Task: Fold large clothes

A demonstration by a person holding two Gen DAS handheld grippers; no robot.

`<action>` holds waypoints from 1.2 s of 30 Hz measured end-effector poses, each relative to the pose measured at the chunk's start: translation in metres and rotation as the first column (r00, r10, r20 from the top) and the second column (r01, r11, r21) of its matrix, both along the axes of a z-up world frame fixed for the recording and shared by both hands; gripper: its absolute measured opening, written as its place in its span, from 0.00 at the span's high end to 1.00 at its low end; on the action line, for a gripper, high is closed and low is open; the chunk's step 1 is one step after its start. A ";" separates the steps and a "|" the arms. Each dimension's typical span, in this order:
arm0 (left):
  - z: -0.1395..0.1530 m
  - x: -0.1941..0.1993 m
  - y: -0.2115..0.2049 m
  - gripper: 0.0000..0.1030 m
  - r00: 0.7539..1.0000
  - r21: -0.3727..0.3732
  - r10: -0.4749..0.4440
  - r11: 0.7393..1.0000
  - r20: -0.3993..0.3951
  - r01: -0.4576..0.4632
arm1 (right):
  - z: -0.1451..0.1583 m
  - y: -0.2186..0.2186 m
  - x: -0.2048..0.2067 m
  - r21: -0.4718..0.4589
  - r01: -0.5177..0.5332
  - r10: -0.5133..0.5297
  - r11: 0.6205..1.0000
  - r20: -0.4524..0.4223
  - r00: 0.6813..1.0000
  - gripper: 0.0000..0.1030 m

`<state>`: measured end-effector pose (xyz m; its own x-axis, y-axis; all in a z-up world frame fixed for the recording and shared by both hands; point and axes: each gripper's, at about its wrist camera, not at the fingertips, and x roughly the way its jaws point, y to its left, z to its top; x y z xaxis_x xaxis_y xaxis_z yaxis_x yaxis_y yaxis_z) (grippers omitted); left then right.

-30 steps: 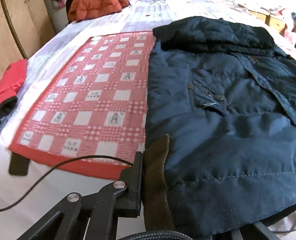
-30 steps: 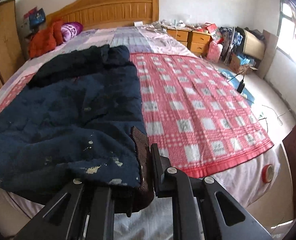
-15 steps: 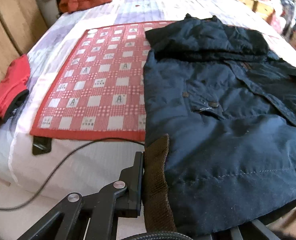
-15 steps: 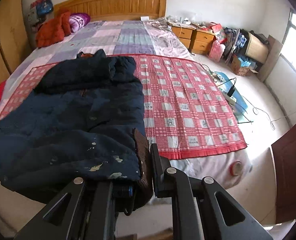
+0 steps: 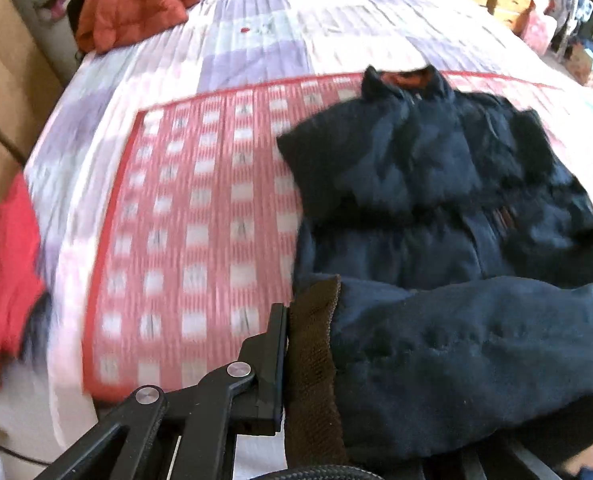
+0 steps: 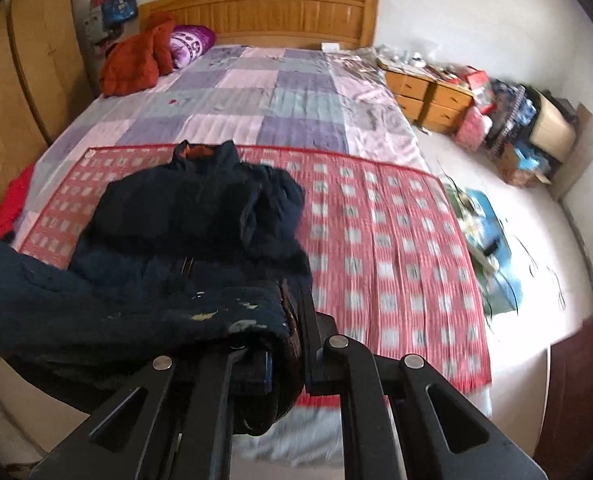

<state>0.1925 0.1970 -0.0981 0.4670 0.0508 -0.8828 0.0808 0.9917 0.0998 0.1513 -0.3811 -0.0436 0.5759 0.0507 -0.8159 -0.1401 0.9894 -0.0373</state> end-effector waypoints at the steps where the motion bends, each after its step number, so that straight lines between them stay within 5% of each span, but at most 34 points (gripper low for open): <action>1: 0.002 0.022 -0.002 0.91 1.000 0.005 0.004 1.000 -0.001 -0.004 | 0.000 -0.001 0.018 0.008 -0.002 0.002 1.000 0.006 1.000 0.90; 6: -0.010 0.147 0.001 0.91 0.997 0.019 0.059 0.998 -0.057 -0.058 | -0.018 -0.011 0.147 0.059 0.010 -0.010 0.998 -0.003 1.000 0.90; 12: -0.067 0.267 -0.004 0.91 0.984 0.087 0.112 0.991 -0.135 -0.101 | -0.081 -0.013 0.289 0.073 0.054 -0.048 0.996 -0.086 0.995 0.90; 16: -0.118 0.327 -0.019 0.90 0.975 0.161 0.093 0.985 -0.202 -0.060 | -0.129 -0.002 0.349 0.016 0.066 -0.063 0.998 -0.138 0.988 0.90; 22: -0.191 0.375 -0.014 0.84 0.953 0.118 0.143 0.986 -0.267 -0.115 | -0.205 -0.005 0.408 -0.015 0.155 -0.155 0.988 -0.209 0.965 0.90; 25: -0.221 0.384 -0.020 0.68 0.949 0.120 0.120 0.989 -0.290 -0.088 | -0.242 -0.006 0.422 -0.029 0.156 -0.158 0.987 -0.263 0.952 0.89; 26: -0.225 0.385 -0.021 0.55 0.951 0.124 0.116 0.989 -0.287 -0.083 | -0.248 -0.007 0.424 -0.023 0.159 -0.159 0.987 -0.266 0.951 0.85; 29: -0.228 0.392 -0.017 0.39 0.956 0.107 0.066 0.994 -0.284 -0.036 | -0.257 -0.014 0.432 0.001 0.194 -0.185 0.981 -0.282 0.941 0.63; 31: -0.217 0.398 -0.008 0.21 0.960 0.089 0.027 0.996 -0.279 -0.002 | -0.251 -0.022 0.435 0.003 0.188 -0.180 0.982 -0.282 0.942 0.36; 36: -0.158 0.412 0.018 0.01 0.971 -0.022 -0.055 0.998 -0.234 0.051 | -0.209 -0.038 0.435 0.040 0.135 -0.120 0.990 -0.260 0.958 0.21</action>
